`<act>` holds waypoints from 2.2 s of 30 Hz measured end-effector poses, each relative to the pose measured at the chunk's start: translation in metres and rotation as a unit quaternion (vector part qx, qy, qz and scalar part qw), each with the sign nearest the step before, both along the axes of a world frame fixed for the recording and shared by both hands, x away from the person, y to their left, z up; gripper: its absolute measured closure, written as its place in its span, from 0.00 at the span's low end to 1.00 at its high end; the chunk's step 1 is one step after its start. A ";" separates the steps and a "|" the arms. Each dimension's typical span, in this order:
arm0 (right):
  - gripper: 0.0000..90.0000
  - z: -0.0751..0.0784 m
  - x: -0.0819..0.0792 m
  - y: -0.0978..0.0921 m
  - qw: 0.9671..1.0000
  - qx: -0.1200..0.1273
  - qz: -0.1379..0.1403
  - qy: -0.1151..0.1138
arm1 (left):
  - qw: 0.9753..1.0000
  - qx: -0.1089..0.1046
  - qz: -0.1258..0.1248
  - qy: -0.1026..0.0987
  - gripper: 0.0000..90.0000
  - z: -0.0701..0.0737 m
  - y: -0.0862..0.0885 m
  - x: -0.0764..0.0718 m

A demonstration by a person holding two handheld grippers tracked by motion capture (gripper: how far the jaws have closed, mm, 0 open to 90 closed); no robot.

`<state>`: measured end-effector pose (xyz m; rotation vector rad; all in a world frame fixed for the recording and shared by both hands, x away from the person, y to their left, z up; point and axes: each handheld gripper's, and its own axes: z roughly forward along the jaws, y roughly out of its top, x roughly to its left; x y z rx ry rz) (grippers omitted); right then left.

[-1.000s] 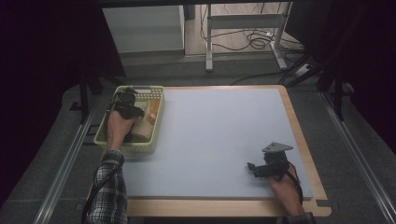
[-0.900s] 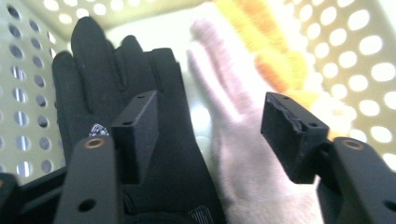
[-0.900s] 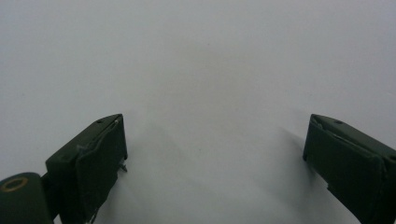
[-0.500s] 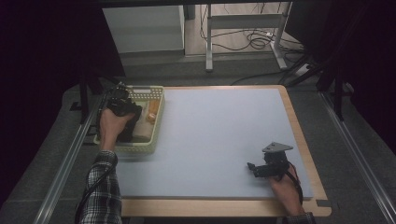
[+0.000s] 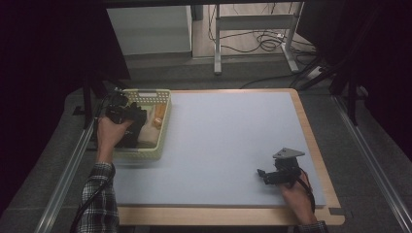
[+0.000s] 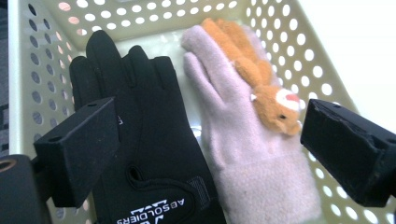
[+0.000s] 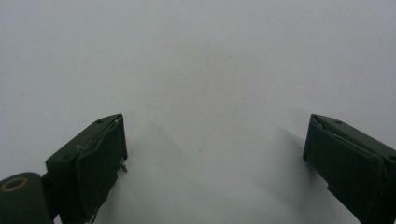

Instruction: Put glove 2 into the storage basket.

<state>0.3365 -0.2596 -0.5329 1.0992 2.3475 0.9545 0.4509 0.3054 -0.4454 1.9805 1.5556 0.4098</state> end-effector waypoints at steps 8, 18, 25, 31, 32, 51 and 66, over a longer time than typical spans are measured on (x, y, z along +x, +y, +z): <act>0.07 0.000 0.000 0.000 1.000 0.000 0.000 0.000 | 1.000 0.005 -0.019 -0.013 0.03 0.001 0.002 -0.014; 0.07 0.000 0.000 0.000 1.000 0.000 0.000 0.000 | 0.999 -0.005 -0.045 -0.030 0.02 -0.001 0.001 -0.032; 0.07 0.000 0.000 0.000 1.000 0.000 0.000 0.000 | 0.997 -0.013 -0.060 -0.040 0.02 -0.001 -0.003 -0.044; 0.07 0.000 0.000 0.000 1.000 -0.001 0.001 -0.001 | 0.996 -0.030 -0.075 -0.043 0.03 0.001 -0.009 -0.053; 0.07 0.000 0.000 0.000 1.000 -0.001 0.000 -0.001 | 0.995 -0.031 -0.078 -0.045 0.03 0.001 -0.011 -0.054; 0.07 0.000 0.000 0.000 1.000 -0.002 0.000 0.000 | 0.990 -0.029 -0.119 -0.070 0.02 0.001 -0.043 -0.074; 0.07 0.000 0.000 0.000 1.000 -0.002 0.000 0.000 | 0.984 -0.034 -0.152 -0.083 0.03 -0.006 -0.072 -0.084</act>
